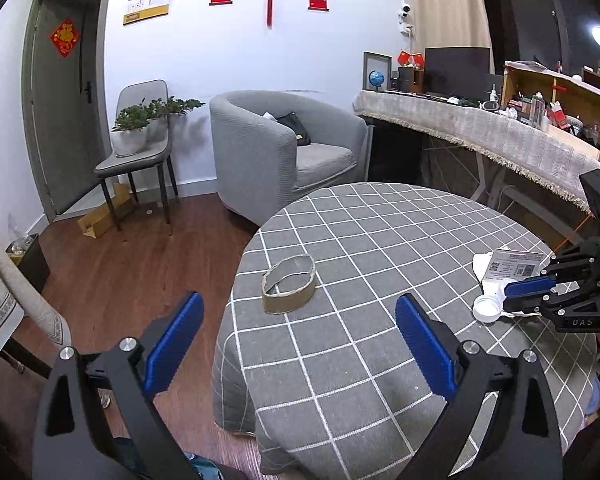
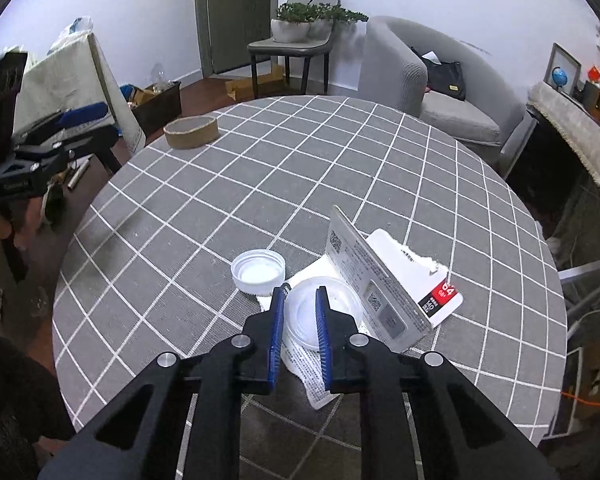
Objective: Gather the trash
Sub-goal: 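Grasp the clear plastic cup with the right tool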
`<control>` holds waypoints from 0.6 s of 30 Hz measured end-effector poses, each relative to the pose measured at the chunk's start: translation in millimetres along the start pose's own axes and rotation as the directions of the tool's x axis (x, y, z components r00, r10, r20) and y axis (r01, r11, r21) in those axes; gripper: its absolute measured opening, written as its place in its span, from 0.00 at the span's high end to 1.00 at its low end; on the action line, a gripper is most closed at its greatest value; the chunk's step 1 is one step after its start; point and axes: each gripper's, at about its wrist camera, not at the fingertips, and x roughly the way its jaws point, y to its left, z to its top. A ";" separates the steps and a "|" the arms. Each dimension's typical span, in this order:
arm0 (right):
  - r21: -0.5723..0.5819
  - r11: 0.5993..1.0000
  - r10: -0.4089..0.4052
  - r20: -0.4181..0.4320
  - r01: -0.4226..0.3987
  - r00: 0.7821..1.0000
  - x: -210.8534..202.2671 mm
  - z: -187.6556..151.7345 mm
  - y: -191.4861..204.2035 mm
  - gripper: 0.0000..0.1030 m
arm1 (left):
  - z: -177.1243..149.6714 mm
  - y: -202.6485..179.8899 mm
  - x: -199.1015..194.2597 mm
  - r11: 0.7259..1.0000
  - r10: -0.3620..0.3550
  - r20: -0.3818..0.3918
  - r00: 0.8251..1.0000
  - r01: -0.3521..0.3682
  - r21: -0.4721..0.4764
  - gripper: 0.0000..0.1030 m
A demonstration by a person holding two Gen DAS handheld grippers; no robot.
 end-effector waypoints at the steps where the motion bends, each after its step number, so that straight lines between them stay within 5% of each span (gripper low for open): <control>1: -0.005 1.000 -0.002 0.000 0.002 1.000 0.0 0.5 0.7 0.91 | -0.1 0.9 1.8 1.000 -0.003 -0.002 1.000 0.003 0.002 0.05; 7: -0.027 1.000 0.005 0.010 -0.005 1.000 -3.1 9.7 4.3 0.94 | 0.9 -0.1 10.0 1.000 -0.009 -0.008 1.000 0.009 0.004 0.05; 18: 0.045 0.989 0.135 0.087 -0.139 0.987 -8.7 35.5 -5.7 0.94 | 7.2 10.1 32.3 1.000 -0.012 -0.020 1.000 0.011 -0.019 0.05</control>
